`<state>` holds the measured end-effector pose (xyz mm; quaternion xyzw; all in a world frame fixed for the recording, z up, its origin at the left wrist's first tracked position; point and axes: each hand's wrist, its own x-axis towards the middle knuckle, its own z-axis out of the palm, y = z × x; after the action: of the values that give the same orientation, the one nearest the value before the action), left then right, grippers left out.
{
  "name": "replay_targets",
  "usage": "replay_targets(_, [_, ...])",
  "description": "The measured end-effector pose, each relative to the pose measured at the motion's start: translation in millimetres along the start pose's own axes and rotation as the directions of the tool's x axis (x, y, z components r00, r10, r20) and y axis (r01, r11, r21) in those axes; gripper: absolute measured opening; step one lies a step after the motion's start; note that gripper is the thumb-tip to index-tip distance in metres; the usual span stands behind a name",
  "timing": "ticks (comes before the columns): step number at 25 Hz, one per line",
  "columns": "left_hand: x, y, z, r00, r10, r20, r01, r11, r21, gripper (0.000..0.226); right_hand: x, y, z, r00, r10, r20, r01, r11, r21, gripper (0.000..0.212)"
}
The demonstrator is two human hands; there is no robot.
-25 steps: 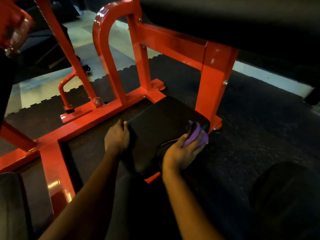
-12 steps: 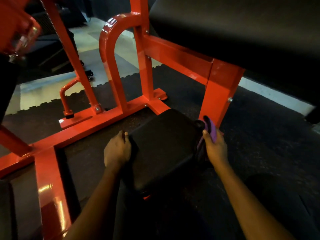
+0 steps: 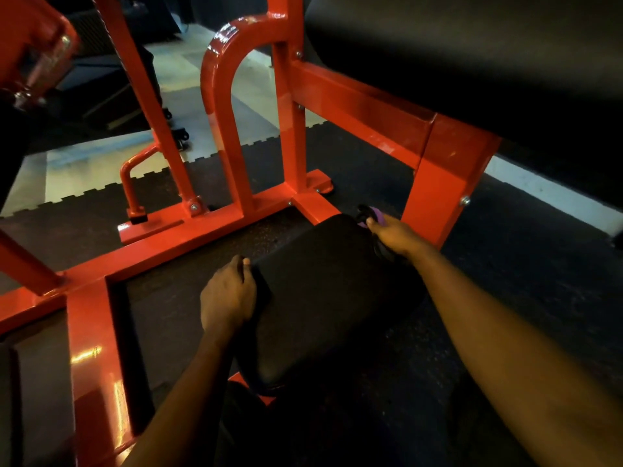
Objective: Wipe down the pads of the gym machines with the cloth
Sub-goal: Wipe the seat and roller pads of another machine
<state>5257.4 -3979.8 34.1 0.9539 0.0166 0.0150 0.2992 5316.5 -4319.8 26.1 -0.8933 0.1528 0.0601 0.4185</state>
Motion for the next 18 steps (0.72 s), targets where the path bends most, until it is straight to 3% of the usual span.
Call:
replay_targets(5, [-1,0,-1,1.000,-0.008,-0.005,0.008,1.000,0.000,0.034,-69,48,-4,0.989,0.055,-0.138,-0.036,0.990,0.139,0.046])
replay_targets(8, [1,-1,2,1.000,-0.014,0.001,0.014,1.000,-0.015,0.037,-44,41,-4,0.988,0.093,-0.122,-0.076,0.988,0.138,0.042])
replay_targets(14, [5,-4,6,1.000,-0.017,-0.020,0.017,0.999,0.033,0.041,53,-25,15,0.999,-0.049,0.006,0.050,0.989,-0.142,0.047])
replay_targets(18, [5,-5,5,0.999,-0.037,-0.002,0.037,0.999,0.022,0.042,53,-56,25,0.963,-0.251,0.100,0.263,0.955,-0.135,0.046])
